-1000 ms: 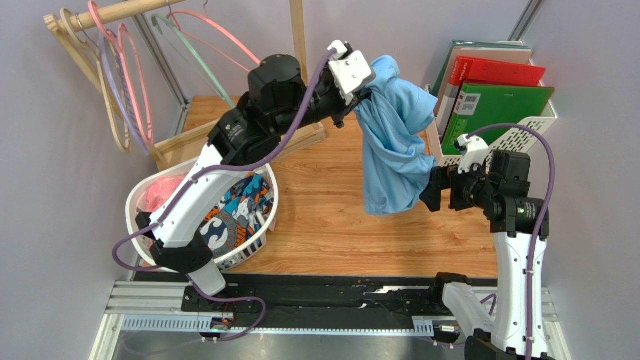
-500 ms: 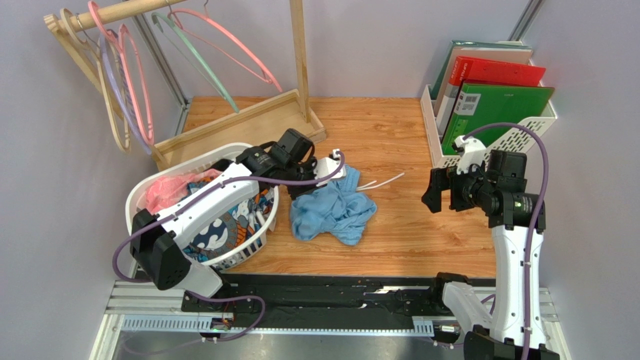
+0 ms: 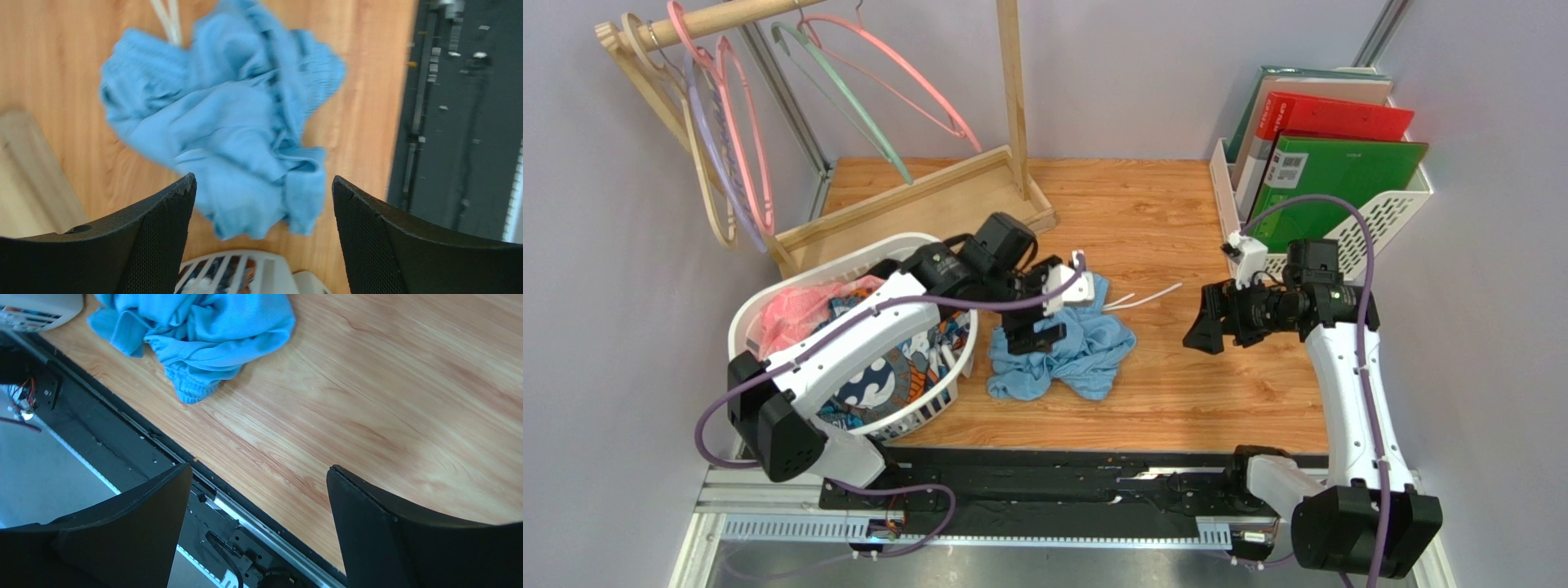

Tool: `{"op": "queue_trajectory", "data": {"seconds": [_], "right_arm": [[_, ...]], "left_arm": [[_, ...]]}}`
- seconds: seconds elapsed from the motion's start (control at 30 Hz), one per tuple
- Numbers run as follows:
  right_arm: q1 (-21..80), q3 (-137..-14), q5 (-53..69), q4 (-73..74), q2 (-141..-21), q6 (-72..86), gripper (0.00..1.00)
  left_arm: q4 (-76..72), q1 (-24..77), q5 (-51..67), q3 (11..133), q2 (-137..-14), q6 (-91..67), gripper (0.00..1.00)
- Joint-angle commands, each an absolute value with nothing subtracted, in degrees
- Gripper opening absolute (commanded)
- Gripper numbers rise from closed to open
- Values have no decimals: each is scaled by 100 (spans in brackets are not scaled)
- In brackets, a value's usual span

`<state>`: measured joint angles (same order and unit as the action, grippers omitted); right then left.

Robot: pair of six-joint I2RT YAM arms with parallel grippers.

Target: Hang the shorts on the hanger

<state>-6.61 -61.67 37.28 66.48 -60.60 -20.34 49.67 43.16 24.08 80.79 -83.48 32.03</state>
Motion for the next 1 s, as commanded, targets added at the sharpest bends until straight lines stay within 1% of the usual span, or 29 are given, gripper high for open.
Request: {"op": "queue_trajectory", "data": {"seconds": [0.0,0.03,0.07,0.1,0.13,0.17,0.23,0.3,0.33,0.4,0.43,0.53,0.63,0.73,0.87,0.9,0.97], "right_arm": [[-28,-5890,4132,6004,-5995,-2373,85],[417,-5784,4070,5872,-5803,-2434,85],[657,-5635,3921,5480,-5670,-2495,85],[920,-5486,3546,5284,-5547,-2583,86],[1506,-5180,3325,5100,-5346,-2671,86],[1807,-5046,3096,4758,-5265,-2759,87],[2483,-4765,2778,4545,-5273,-3128,88],[2811,-4624,2603,4194,-5449,-3469,89],[3178,-4545,2523,4062,-5467,-3680,89],[3636,-4316,2191,3719,-5510,-4390,89],[4117,-4263,2049,3639,-5528,-4612,90],[4735,-4000,1767,3201,-5668,-5246,91],[5061,-3850,1600,2743,-6089,-5641,92],[5141,-3771,1529,2296,-6634,-5730,92],[5159,-3464,987,1452,-7127,-5818,91],[5159,-3376,880,1328,-7198,-5844,90],[5159,-3349,643,1099,-7409,-5784,82]], "left_arm": [[4571,4606,2899,7621,-7894,3262,85],[4431,4597,2987,7577,-7692,3156,85],[4351,4597,3075,7541,-7586,2946,86],[4281,4597,3233,7454,-7463,2840,87],[4132,4597,3269,7418,-7227,2761,89],[4079,4605,3339,7383,-7112,2647,90],[3991,4605,3322,7330,-6822,2567,92],[4008,4597,3200,7295,-6663,2523,94],[4112,4597,3182,7295,-6558,2522,94],[4253,4597,3173,7304,-6495,2558,94],[4376,4597,3147,7330,-6452,2566,94],[4491,4597,2980,7348,-6390,2610,95],[4500,4465,2909,7313,-6363,2637,95],[4517,4386,2857,7313,-6381,2680,95],[4518,4360,2751,7330,-6381,2725,95],[4535,4368,2734,7330,-6381,2733,95],[4553,4359,2698,7313,-6381,2733,95]]}}
